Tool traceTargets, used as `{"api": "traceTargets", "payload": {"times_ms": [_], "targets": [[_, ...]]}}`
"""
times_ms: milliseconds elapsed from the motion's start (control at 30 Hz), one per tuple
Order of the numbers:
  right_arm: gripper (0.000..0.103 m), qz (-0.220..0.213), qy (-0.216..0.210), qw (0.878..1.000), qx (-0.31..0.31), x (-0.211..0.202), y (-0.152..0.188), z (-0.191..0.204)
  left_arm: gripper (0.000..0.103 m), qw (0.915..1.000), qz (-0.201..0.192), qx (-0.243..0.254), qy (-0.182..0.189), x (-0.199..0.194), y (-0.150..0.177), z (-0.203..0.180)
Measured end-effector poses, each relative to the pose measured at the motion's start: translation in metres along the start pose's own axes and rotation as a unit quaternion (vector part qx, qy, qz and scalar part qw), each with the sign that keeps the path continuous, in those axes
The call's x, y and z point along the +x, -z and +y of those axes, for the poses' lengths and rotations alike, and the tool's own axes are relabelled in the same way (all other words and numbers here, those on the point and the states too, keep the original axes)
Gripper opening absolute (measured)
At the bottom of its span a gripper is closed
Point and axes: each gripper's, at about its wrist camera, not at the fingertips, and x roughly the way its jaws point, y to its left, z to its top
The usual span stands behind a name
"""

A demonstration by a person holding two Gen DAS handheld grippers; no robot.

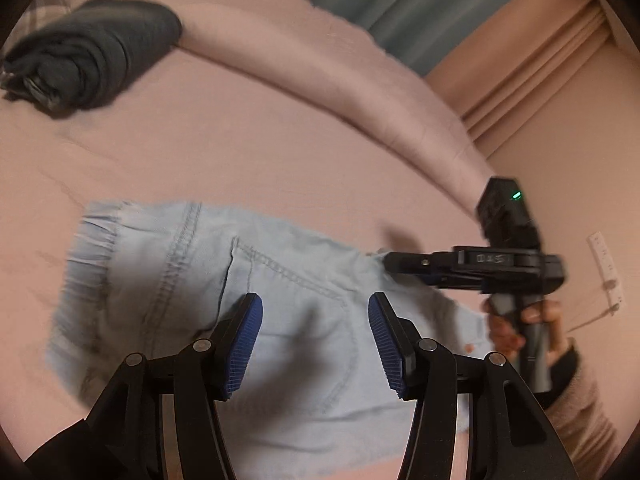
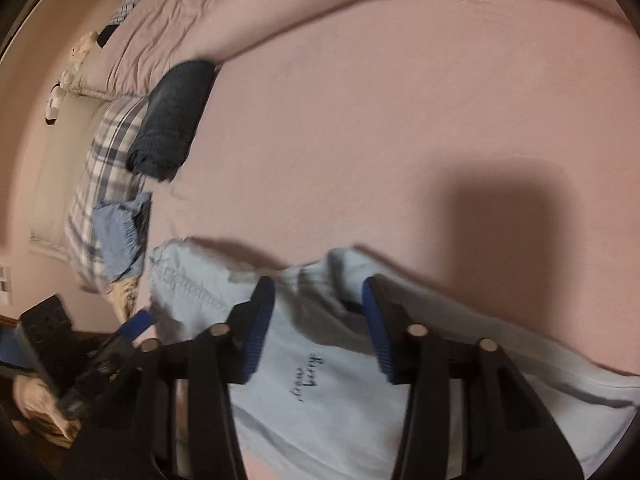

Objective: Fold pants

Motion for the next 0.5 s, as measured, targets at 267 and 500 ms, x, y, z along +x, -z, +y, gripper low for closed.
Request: {"api": "traceTargets", "payload": {"times_ms": [267, 500], "targets": [[0.007, 0.024, -0.022, 0.999, 0.002, 0.013, -0.002, 0.000, 0.051, 0.9987, 0.014, 0.027, -0.040, 0.013, 0.000, 0.011], [0.003, -0.042, -0.053, 0.994, 0.080, -0.016, -0.039, -0.039, 0.028, 0.9953, 0.045, 0.033, -0.079, 0.027, -0.004, 0.025]]}}
